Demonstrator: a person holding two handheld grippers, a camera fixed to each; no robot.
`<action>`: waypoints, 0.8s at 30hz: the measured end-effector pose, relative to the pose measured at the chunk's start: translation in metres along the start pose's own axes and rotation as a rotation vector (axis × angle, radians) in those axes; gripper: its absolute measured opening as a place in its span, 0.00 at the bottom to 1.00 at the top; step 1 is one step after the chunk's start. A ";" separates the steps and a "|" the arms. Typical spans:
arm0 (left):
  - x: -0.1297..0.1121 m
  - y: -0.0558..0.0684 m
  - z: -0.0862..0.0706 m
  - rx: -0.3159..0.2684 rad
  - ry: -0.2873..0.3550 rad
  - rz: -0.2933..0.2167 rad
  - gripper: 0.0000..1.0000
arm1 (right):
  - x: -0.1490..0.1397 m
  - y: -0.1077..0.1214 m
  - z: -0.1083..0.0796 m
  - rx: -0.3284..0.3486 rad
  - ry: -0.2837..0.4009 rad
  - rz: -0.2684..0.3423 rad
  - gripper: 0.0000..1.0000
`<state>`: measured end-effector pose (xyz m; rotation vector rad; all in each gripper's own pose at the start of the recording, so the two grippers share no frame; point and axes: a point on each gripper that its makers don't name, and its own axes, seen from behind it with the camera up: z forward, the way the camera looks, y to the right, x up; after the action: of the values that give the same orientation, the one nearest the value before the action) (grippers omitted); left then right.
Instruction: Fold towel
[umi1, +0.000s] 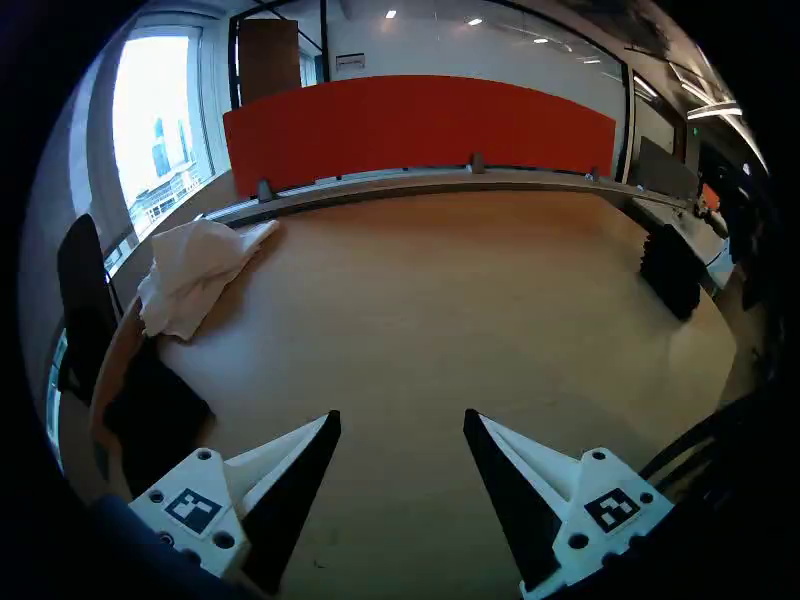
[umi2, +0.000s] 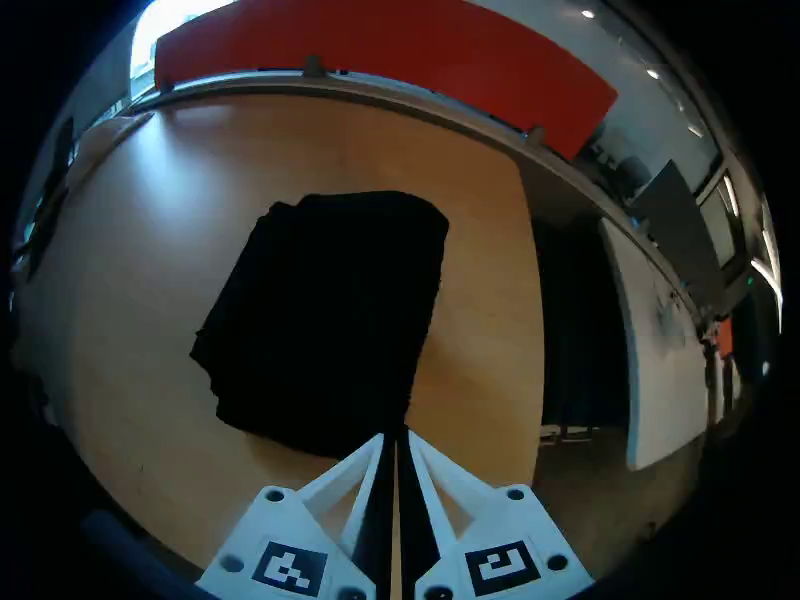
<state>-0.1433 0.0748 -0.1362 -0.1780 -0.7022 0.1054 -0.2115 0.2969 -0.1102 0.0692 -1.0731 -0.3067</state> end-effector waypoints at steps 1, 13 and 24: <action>0.000 0.000 0.000 0.000 0.000 0.000 0.91 | 0.000 0.000 0.000 -0.002 0.000 0.000 0.01; 0.002 0.002 0.001 -0.004 -0.003 0.007 0.91 | -0.003 0.004 0.009 -0.036 -0.009 0.004 0.14; 0.002 0.001 0.003 -0.002 -0.005 0.002 0.91 | -0.002 0.004 0.007 -0.040 0.005 0.015 0.95</action>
<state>-0.1433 0.0765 -0.1330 -0.1805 -0.7068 0.1074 -0.2174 0.3023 -0.1079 0.0263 -1.0613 -0.3145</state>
